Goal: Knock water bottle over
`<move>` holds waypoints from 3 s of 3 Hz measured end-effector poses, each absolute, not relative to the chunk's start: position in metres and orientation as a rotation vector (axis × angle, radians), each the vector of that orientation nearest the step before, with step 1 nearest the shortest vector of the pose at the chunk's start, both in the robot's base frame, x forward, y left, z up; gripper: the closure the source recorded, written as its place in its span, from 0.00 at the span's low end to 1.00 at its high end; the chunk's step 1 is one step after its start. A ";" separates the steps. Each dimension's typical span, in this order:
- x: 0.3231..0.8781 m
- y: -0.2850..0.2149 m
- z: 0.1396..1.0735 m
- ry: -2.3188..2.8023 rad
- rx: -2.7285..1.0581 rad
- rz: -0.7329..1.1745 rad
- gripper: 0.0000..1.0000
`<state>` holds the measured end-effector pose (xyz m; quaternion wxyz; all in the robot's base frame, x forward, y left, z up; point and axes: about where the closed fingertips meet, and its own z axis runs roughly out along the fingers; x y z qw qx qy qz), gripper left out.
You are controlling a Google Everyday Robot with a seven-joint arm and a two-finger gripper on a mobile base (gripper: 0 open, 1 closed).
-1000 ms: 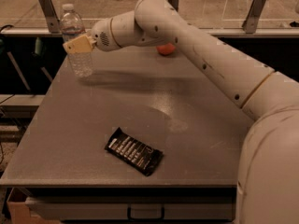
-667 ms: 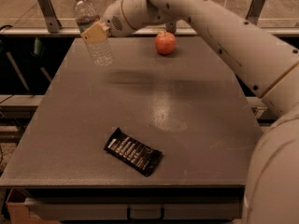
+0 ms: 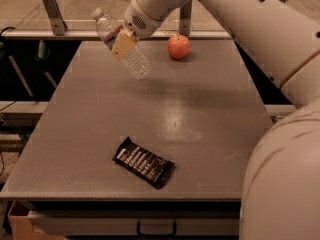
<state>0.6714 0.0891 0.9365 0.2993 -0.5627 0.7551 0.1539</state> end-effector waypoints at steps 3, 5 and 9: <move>0.633 0.115 0.888 2.080 -1.822 0.380 0.37; 0.625 0.136 0.875 2.056 -1.909 0.403 0.00; 0.609 0.056 0.903 1.877 -1.482 0.559 0.00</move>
Offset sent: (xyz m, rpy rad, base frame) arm -0.0445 0.0270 -0.0502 -0.2605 0.1462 0.2038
